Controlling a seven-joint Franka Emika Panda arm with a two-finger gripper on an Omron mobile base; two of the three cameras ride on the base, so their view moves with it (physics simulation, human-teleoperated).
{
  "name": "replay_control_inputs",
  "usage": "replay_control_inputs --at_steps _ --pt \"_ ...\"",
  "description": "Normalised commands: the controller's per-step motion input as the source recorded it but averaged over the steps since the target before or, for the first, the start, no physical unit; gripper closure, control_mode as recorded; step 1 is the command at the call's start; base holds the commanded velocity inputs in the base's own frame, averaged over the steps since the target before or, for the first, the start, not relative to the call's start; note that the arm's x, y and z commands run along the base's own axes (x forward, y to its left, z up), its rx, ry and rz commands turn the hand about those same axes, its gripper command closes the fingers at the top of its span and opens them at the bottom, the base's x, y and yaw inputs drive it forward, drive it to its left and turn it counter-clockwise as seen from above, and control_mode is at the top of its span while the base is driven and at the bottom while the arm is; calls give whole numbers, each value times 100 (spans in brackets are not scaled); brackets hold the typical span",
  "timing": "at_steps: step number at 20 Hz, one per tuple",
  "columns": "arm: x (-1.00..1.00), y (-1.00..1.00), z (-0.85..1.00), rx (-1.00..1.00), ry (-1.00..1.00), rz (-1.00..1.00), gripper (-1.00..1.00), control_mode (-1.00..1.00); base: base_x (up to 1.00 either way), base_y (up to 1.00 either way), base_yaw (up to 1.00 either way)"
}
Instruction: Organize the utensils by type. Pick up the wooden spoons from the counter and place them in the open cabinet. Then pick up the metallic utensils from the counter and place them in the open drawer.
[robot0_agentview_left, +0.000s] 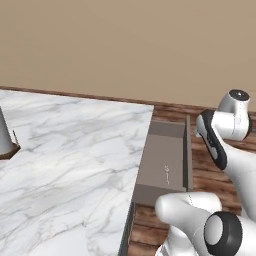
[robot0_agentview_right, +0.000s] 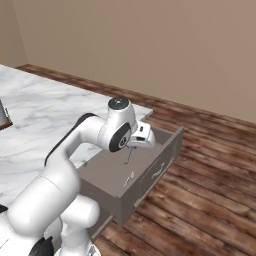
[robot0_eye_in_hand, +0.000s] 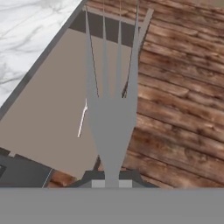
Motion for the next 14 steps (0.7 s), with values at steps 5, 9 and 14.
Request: replay_control_inputs --at_steps 5,9,14 --pt "75 17 -14 0 0 0 100 -100 0 0 0" --pt "65 29 -20 0 0 0 100 -100 0 0 0" --pt "49 20 -27 1 2 -5 100 -100 0 0 0"
